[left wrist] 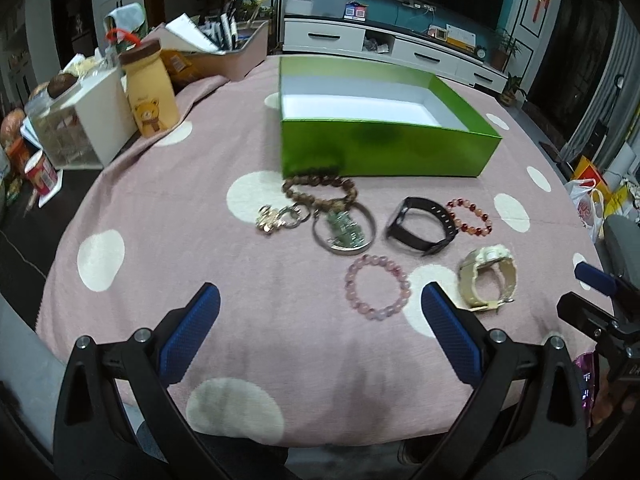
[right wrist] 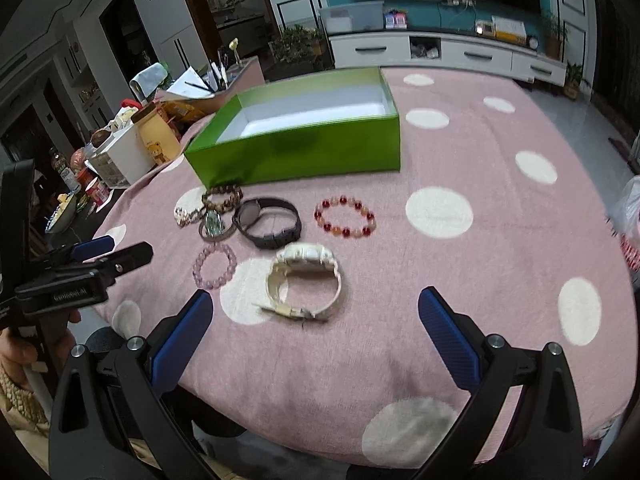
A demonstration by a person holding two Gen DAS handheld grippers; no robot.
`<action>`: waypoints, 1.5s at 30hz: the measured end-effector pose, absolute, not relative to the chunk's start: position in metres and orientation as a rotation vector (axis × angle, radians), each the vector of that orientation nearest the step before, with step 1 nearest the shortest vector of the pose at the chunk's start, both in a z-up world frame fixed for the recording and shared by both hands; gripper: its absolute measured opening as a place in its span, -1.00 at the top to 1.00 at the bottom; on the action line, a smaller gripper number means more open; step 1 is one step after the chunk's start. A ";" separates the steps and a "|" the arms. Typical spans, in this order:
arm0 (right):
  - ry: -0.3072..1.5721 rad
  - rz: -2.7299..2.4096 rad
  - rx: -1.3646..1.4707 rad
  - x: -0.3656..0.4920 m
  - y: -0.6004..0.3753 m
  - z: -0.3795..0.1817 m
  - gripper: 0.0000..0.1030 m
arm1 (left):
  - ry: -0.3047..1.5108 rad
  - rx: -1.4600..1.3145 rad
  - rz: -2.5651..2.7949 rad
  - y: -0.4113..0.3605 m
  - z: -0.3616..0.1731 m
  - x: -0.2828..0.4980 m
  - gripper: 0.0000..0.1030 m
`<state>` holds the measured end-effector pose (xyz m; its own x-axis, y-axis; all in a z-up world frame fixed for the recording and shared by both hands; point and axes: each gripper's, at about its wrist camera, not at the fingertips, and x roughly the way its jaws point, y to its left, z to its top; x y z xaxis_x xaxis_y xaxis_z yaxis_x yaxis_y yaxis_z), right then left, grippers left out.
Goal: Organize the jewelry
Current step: 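Grasp the pink bead bracelet with the left tool while the right tool grasps the white watch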
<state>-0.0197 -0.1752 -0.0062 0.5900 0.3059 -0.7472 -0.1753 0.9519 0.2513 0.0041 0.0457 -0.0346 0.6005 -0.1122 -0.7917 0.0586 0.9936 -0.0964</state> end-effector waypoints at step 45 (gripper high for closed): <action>0.859 0.185 0.064 0.017 -0.169 -0.047 0.76 | 0.958 0.029 -0.227 -0.003 -0.080 0.033 0.86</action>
